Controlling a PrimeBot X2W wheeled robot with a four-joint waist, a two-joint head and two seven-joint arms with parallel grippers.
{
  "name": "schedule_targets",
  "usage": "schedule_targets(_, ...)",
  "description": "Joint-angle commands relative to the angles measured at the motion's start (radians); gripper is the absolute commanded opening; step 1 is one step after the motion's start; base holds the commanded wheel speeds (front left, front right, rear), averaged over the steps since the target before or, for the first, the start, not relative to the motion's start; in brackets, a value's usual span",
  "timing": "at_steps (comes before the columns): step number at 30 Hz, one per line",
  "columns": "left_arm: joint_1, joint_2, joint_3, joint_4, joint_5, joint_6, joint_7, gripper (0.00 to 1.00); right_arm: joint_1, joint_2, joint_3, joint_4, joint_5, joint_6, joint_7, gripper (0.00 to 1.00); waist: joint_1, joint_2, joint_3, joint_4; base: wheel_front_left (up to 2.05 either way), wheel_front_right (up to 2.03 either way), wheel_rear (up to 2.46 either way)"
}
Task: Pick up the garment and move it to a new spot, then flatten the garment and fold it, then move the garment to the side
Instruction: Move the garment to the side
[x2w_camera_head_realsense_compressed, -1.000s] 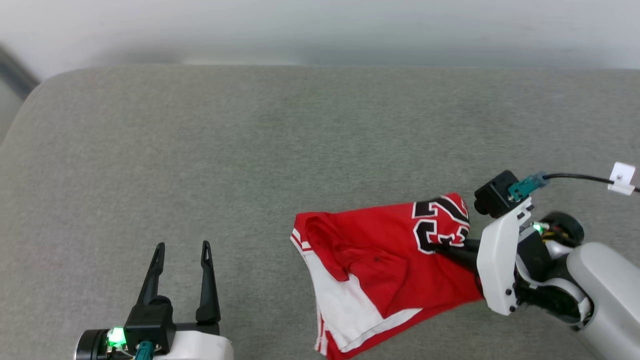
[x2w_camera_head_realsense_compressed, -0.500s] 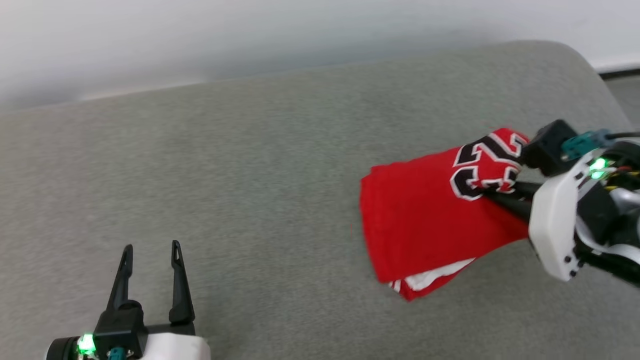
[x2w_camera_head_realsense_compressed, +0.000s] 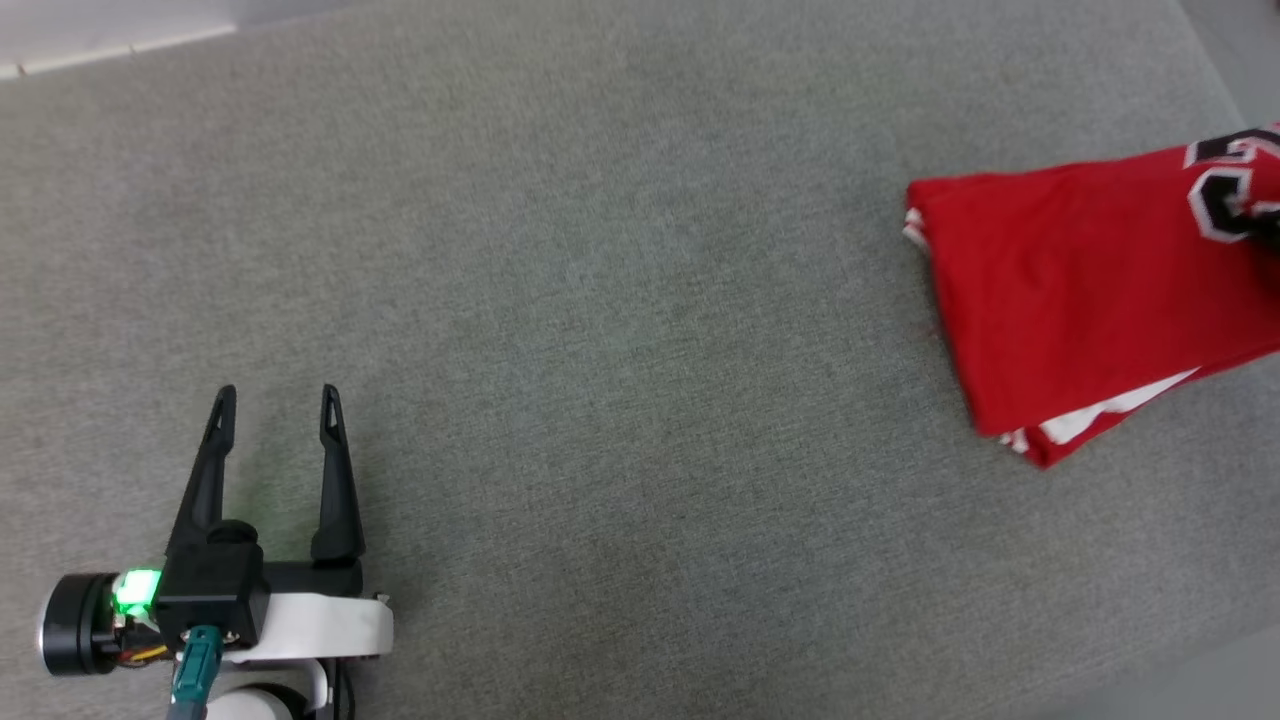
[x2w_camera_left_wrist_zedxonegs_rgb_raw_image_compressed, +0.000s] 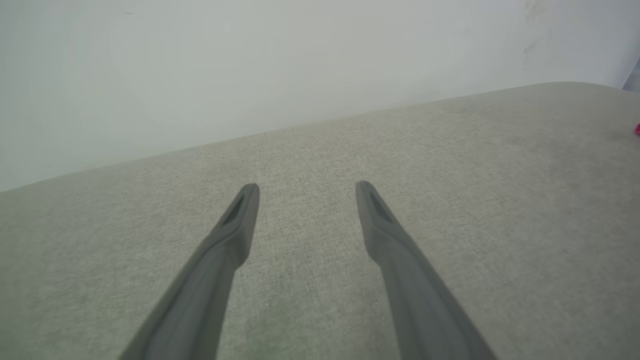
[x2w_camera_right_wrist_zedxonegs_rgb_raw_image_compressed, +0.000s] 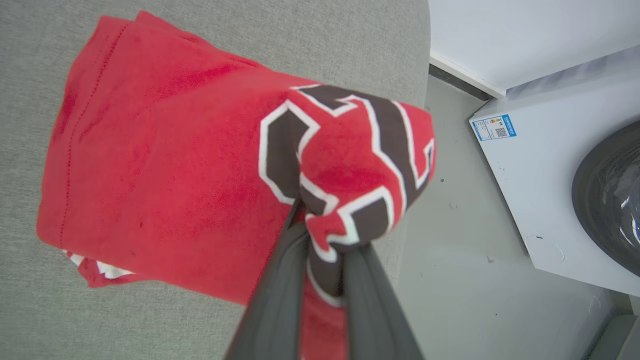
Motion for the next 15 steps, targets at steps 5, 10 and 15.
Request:
schedule_targets(5, -0.037, 0.023, -0.009, -0.03, 0.01, 0.002, -0.002, 1.0, -0.073, -0.01, -0.067, 0.155, -0.053, -0.001, -0.045, 0.0, -0.0001, 0.0, 0.101, -0.005, 0.0, 0.0, 0.0)
schedule_targets(10, -0.053, 0.038, -0.017, -0.059, 0.011, 0.011, -0.002, 1.0, -0.11, 0.026, -0.144, 0.3, -0.098, -0.001, -0.097, 0.0, -0.0001, 0.0, 0.149, -0.001, 0.0, 0.0, 0.0)
schedule_targets(15, -0.052, 0.042, -0.024, -0.065, 0.007, 0.018, -0.002, 1.0, -0.122, 0.086, -0.207, 0.419, -0.156, -0.001, -0.157, 0.0, -0.0001, 0.0, 0.159, 0.0, 0.0, 0.0, 0.0)
